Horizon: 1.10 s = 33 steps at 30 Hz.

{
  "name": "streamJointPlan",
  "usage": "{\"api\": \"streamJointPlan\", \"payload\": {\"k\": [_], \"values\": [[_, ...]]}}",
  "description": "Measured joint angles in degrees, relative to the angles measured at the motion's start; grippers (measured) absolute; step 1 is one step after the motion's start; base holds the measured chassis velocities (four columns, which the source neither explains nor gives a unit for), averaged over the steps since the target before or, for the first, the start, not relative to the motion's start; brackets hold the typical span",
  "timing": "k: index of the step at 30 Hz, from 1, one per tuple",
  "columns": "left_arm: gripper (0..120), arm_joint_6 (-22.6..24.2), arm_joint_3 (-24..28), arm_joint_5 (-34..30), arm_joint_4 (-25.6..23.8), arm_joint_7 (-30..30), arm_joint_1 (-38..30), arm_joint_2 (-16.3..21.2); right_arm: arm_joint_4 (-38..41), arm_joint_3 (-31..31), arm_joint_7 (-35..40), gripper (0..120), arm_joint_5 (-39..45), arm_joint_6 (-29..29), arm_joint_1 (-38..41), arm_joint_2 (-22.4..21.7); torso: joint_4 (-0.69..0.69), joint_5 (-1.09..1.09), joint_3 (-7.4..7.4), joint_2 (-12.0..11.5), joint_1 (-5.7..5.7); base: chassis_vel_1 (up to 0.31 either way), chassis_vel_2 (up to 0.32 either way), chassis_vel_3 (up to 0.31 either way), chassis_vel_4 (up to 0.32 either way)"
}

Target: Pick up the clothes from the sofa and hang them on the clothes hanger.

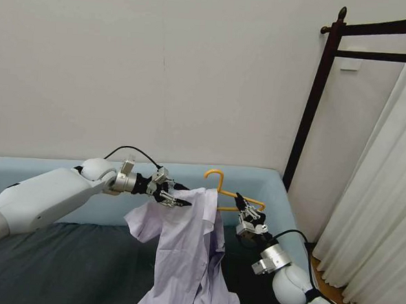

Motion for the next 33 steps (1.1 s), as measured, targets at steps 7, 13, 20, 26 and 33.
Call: {"api": "streamJointPlan", "payload": {"k": [7, 13, 20, 26, 33], "values": [[14, -0.50, -0.38, 0.38, -0.09, -0.17, 0.60, 0.05, -0.19, -0.40, -0.27, 4, -0.06, 0.27, 0.14, -0.13, 0.00, 0.00, 0.00, 0.00, 0.00, 0.000, 0.000, 0.000, 0.000], [8, -0.62, -0.49, 0.42, -0.30, -0.18, 0.76, 0.13, -0.14, -0.54, -0.34, 4, -0.03, 0.26, 0.13, -0.10, 0.00, 0.00, 0.00, 0.00, 0.00, 0.000, 0.000, 0.000, 0.000], [8, -1.04, -1.27, 0.84, -0.67, -0.52, 1.46, 0.38, 0.12, -0.68, -0.35, 4, 0.05, 0.21, -0.49, 0.00, 0.00, -0.01, 0.00, 0.00, 0.00, 0.000, 0.000, 0.000, 0.000], [8, -2.04, -1.97, 1.34, -1.44, -1.39, 2.06, 1.32, 1.82, -0.75, -1.31, 5, 0.98, -0.16, -1.66, -0.41, 0.00, -0.01, 0.00, 0.00, 0.00, 0.000, 0.000, 0.000, 0.000], [8, -2.79, -2.90, 2.05, -2.02, -2.11, 3.40, 2.37, 4.64, -1.52, -0.86, 28, 2.12, -1.83, -3.14, -0.49, 0.00, -0.01, 0.00, 0.00, 0.00, 0.000, 0.000, 0.000, 0.000]]}}
